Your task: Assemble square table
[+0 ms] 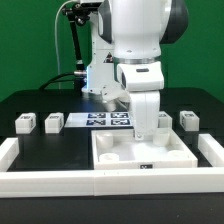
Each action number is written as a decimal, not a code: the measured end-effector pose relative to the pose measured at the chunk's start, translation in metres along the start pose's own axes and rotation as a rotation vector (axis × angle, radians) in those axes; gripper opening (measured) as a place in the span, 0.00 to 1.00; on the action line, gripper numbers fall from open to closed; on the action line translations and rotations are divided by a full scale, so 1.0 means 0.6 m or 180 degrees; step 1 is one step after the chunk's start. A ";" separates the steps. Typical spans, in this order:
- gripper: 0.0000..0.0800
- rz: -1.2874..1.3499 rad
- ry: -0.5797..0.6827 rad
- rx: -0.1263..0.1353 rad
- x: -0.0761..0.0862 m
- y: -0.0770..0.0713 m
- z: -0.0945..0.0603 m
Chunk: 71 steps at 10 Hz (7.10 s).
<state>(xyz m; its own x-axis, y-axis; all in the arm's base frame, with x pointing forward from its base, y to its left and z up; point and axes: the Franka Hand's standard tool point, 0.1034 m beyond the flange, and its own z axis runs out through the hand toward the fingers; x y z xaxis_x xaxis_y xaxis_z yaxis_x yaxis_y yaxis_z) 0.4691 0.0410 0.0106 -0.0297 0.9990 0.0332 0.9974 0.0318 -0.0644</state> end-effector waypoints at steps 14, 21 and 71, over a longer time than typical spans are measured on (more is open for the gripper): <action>0.73 0.0127 0.0047 -0.0042 0.055 0.038 0.000; 0.81 0.0538 0.0026 -0.0111 0.059 0.026 -0.033; 0.81 0.4621 -0.1963 0.2070 0.229 -0.159 0.022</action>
Offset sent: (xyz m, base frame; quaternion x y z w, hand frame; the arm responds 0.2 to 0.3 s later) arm 0.0198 0.0260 -0.0027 0.0008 0.0036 -0.0042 1.0000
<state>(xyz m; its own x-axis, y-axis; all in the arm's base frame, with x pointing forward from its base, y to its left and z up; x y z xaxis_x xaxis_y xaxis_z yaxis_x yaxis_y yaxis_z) 0.3687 0.1756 0.0083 0.6366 0.0744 -0.7676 0.0412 -0.9972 -0.0625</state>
